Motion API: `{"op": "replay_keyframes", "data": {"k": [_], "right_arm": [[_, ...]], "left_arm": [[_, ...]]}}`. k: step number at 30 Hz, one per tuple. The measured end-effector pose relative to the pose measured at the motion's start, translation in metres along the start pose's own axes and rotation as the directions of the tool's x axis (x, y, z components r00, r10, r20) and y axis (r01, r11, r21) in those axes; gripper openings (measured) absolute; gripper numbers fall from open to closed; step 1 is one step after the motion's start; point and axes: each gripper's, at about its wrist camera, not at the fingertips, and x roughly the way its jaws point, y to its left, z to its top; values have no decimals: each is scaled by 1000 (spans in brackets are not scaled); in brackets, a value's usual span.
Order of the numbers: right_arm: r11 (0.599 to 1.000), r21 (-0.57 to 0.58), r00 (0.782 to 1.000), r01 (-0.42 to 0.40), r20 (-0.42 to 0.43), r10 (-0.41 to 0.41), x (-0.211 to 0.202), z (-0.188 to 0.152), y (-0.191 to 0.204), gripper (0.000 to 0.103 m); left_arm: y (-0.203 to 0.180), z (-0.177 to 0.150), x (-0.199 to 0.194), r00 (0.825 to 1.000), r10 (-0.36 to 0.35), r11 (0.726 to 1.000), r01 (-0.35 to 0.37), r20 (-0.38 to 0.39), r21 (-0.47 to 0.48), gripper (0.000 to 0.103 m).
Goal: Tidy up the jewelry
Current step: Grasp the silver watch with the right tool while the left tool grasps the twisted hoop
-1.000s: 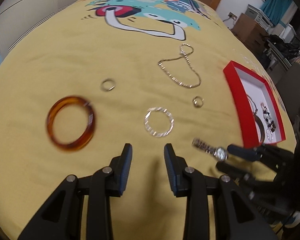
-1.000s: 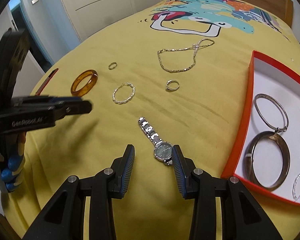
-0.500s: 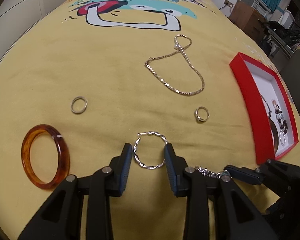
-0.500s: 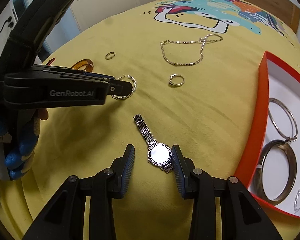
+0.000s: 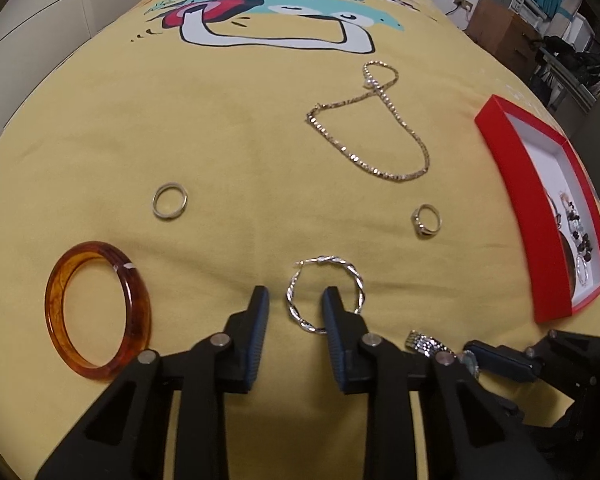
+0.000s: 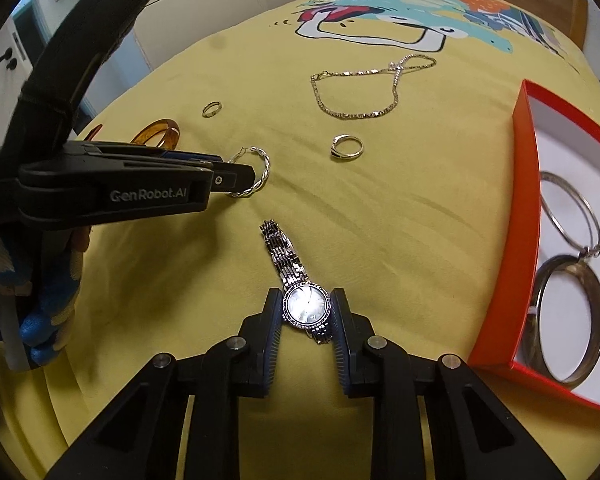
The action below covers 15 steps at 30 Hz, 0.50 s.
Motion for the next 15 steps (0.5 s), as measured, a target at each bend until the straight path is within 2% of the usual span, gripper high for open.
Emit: {"op": "replay_keyframes", "data": {"k": [2,7,15], "right_arm": [[1000,17,1000,-7,0,7,-1,-2,0,24],[1000,27,1000,-3,8,2,-10,-13,7,24],[998,59,999,-9,44,7,-40,-33,15,24]], "left_arm": [[3,1,0,1000,-11,1000,11,-4,-16,5],[5,-7,-14,999,-28,999,29,21,-38,4],[-3,-21,-54,997,-3,1000,3,72,-7,4]]}}
